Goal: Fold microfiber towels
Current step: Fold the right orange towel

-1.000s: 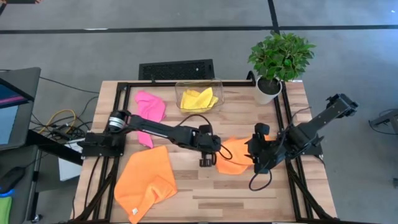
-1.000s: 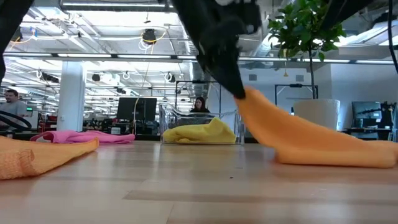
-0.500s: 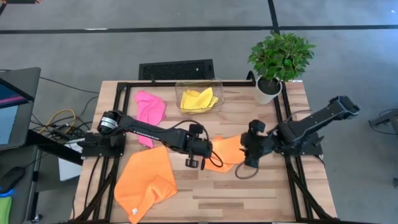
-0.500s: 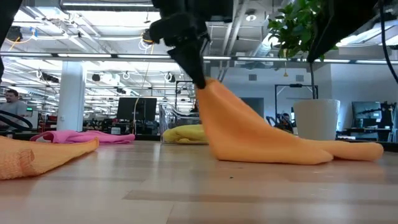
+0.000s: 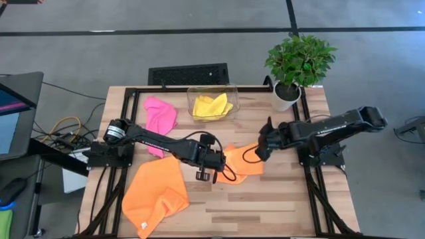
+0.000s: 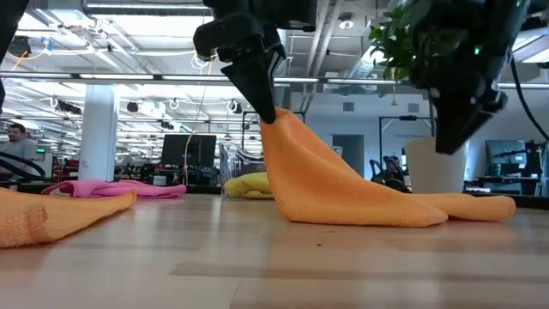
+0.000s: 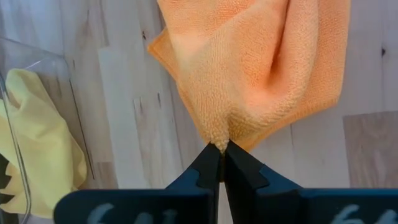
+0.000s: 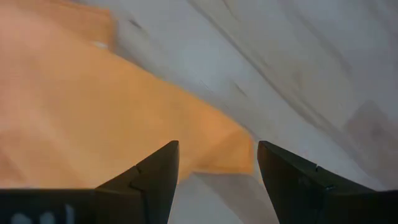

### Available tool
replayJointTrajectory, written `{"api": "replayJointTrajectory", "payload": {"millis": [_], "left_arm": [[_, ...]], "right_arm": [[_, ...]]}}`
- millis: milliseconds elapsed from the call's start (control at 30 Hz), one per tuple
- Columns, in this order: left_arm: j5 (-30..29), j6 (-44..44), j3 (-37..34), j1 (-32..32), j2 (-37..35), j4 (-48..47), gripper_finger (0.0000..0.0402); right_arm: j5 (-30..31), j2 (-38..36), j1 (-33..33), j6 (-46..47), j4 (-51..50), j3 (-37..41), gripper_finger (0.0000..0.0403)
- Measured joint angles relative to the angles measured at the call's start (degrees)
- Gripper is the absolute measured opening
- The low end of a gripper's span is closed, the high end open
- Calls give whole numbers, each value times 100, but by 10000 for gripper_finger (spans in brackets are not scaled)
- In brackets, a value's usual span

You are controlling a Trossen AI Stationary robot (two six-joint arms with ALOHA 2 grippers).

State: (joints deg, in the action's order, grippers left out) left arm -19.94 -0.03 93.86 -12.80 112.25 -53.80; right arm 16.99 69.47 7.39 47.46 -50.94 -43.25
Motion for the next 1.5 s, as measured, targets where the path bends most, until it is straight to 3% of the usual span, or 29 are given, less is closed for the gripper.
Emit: {"api": "replayJointTrajectory", "payload": {"millis": [333,967,1500], "left_arm": [[2,-9,0,2,0,17,4],[11,-22,0,2,0,15,4],[12,-19,0,2,0,30,4]], "right_arm": [[-369,0,-690,207,70,667,243],[-657,37,-716,318,858,1292,241],[-593,812,-714,-129,1236,1256,149]]}}
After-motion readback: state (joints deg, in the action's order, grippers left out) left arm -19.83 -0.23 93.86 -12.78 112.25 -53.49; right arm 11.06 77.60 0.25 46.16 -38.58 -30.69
